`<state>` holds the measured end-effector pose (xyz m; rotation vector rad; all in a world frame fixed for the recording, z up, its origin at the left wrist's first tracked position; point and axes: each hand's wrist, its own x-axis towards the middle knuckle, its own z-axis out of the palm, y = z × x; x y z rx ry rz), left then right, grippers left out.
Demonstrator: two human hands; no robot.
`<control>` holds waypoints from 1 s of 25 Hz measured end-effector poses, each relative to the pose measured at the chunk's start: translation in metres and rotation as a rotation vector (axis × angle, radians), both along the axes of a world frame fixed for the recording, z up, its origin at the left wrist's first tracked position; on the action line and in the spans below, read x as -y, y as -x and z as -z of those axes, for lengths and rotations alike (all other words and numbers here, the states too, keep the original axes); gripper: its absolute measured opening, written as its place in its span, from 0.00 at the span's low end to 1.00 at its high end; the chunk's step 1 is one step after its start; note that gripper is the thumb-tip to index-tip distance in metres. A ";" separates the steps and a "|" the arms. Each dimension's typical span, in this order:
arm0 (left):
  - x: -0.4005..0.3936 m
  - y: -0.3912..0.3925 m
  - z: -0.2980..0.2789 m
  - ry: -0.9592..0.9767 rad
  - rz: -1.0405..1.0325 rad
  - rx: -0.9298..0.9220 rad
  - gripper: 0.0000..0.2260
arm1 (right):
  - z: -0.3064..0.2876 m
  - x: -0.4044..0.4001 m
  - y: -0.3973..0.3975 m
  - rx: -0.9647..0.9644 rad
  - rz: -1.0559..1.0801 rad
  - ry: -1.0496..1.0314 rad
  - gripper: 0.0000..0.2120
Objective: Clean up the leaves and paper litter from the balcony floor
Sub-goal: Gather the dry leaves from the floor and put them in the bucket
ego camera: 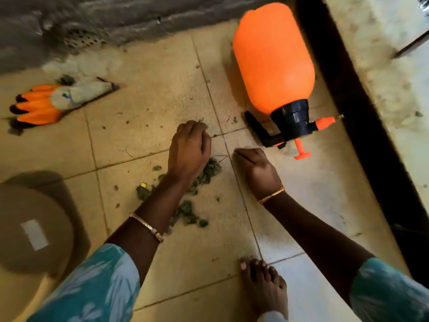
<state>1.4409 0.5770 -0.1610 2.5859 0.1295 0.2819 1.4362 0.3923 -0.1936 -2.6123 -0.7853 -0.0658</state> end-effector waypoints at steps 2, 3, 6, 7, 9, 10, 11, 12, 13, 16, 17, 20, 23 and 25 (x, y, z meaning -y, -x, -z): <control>0.007 -0.011 -0.001 0.244 -0.028 0.005 0.11 | -0.004 -0.002 -0.009 0.030 0.010 -0.073 0.16; 0.013 -0.016 -0.005 0.361 -0.058 -0.020 0.12 | -0.009 -0.005 -0.015 0.019 0.051 -0.142 0.13; 0.029 -0.028 -0.024 0.580 -0.107 -0.325 0.19 | -0.040 -0.013 -0.030 -0.002 0.213 -0.450 0.08; 0.034 -0.032 -0.031 0.701 -0.118 -0.501 0.21 | -0.051 -0.015 -0.032 -0.006 0.231 -0.522 0.08; 0.042 -0.035 -0.049 1.083 -0.169 -0.755 0.21 | -0.068 -0.023 -0.034 -0.044 0.215 -0.529 0.10; 0.045 -0.035 -0.056 1.253 -0.212 -0.787 0.19 | -0.075 -0.028 -0.033 -0.098 0.193 -0.483 0.10; 0.046 -0.036 -0.059 1.357 -0.248 -0.780 0.16 | -0.080 -0.031 -0.031 -0.158 0.169 -0.433 0.11; 0.047 -0.036 -0.058 1.392 -0.277 -0.771 0.14 | -0.085 -0.031 -0.027 -0.179 0.149 -0.398 0.11; 0.047 -0.036 -0.056 1.377 -0.304 -0.773 0.13 | -0.089 -0.028 -0.022 -0.141 0.158 -0.395 0.11; 0.033 -0.037 -0.048 1.233 -0.371 -0.806 0.15 | -0.101 0.001 -0.012 0.160 0.481 -0.434 0.09; 0.026 -0.037 -0.046 1.196 -0.379 -0.812 0.16 | -0.103 0.014 -0.011 0.193 0.649 -0.402 0.15; 0.016 -0.029 -0.045 1.130 -0.399 -0.818 0.16 | -0.099 0.038 -0.019 -0.136 0.937 -0.474 0.38; 0.023 -0.018 -0.042 1.083 -0.371 -0.842 0.16 | -0.082 0.027 -0.035 -0.315 0.951 -0.774 0.33; 0.029 -0.013 -0.041 1.078 -0.342 -0.848 0.16 | -0.076 0.002 -0.040 -0.298 0.930 -0.860 0.24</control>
